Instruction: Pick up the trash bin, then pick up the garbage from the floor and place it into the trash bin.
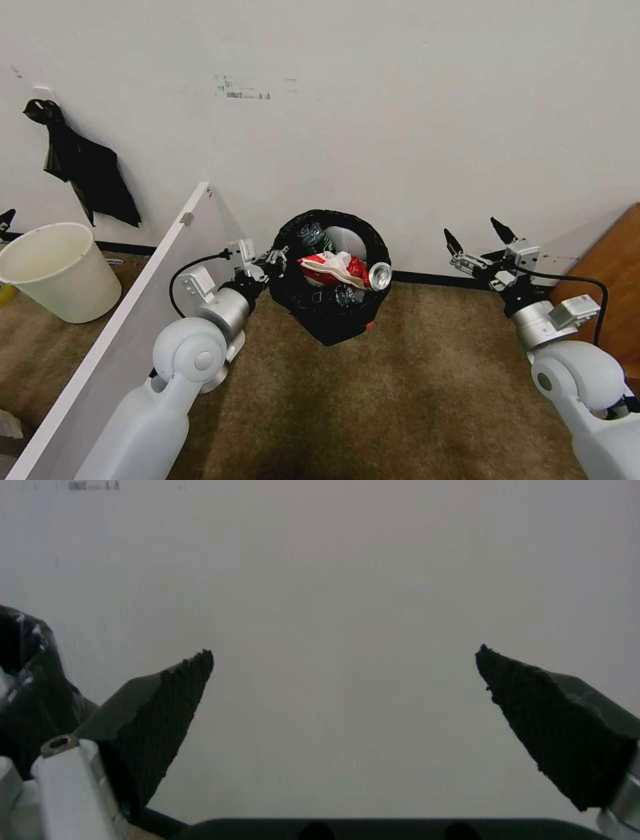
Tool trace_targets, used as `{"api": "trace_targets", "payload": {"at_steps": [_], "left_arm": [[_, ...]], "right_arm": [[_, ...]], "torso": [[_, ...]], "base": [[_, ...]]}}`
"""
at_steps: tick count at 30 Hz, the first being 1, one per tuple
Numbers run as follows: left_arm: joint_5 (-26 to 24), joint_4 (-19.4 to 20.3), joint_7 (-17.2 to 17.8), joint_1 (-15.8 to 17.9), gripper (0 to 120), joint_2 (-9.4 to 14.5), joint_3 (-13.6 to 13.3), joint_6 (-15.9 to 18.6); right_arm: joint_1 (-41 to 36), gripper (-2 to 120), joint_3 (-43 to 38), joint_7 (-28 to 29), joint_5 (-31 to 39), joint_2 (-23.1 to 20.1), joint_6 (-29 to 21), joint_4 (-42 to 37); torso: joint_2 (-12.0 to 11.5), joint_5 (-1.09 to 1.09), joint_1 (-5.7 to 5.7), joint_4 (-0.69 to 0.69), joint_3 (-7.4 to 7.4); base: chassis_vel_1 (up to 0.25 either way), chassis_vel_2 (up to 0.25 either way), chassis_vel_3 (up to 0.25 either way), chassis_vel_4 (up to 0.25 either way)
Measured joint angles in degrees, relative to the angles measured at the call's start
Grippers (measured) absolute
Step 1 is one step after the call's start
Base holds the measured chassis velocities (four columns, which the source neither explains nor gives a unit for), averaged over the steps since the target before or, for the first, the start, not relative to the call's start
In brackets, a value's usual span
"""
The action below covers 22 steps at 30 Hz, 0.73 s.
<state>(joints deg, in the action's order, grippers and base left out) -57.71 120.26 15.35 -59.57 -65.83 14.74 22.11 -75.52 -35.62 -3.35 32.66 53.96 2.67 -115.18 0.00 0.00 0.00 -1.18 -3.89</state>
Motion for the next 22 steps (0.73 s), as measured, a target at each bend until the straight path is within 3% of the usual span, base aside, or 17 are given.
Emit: {"api": "trace_targets", "payload": {"at_steps": [22], "left_arm": [[0.21, 0.51, -0.19, -1.0, 4, 0.09, 0.45, -0.18]], "right_arm": [[0.2, 100, 0.49, -0.22, -0.48, 0.51, 0.12, 0.39]], "torso": [[0.0, 0.0, 0.0, 0.0, 0.0]], "base": [[0.0, 0.0, 0.0, 0.0]]}}
